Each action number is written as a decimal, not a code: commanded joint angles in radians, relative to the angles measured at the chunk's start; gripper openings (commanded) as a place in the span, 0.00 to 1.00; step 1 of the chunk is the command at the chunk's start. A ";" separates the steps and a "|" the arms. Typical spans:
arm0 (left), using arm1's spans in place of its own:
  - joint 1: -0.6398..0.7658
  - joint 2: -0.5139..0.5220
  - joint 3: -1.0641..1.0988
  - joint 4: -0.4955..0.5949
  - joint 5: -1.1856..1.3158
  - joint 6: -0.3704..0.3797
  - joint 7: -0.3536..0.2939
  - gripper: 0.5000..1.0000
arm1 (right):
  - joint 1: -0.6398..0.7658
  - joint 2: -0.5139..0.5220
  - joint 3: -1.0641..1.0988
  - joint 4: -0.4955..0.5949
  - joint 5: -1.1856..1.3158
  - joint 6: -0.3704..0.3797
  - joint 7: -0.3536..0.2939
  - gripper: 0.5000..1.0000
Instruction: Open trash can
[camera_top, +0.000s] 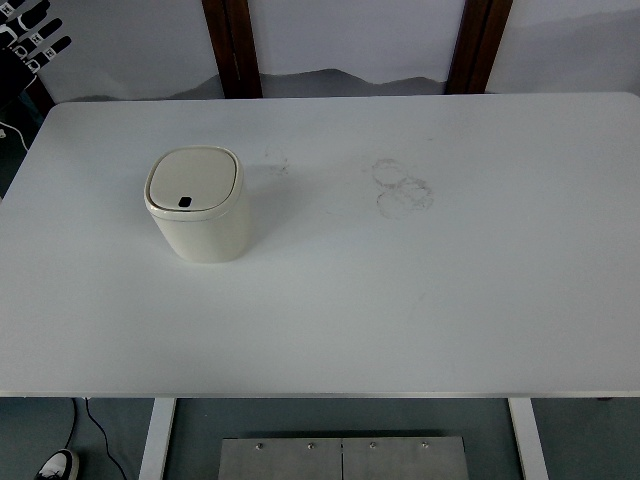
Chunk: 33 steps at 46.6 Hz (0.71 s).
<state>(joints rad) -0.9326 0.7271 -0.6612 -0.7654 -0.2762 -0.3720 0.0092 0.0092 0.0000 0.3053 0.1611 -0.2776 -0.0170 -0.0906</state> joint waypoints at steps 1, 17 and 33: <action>0.001 -0.003 0.000 0.000 0.000 0.001 0.000 1.00 | 0.000 0.000 0.000 0.000 0.000 -0.001 0.000 0.99; 0.001 -0.009 0.002 0.000 0.000 0.001 -0.002 1.00 | 0.000 0.000 0.000 0.000 0.000 0.000 0.000 0.99; 0.021 -0.011 0.002 0.000 -0.001 -0.007 -0.002 1.00 | 0.000 0.000 0.000 0.000 0.000 -0.001 0.000 0.99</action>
<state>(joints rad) -0.9118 0.7163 -0.6596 -0.7655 -0.2760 -0.3787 0.0086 0.0092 0.0000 0.3053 0.1611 -0.2776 -0.0175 -0.0906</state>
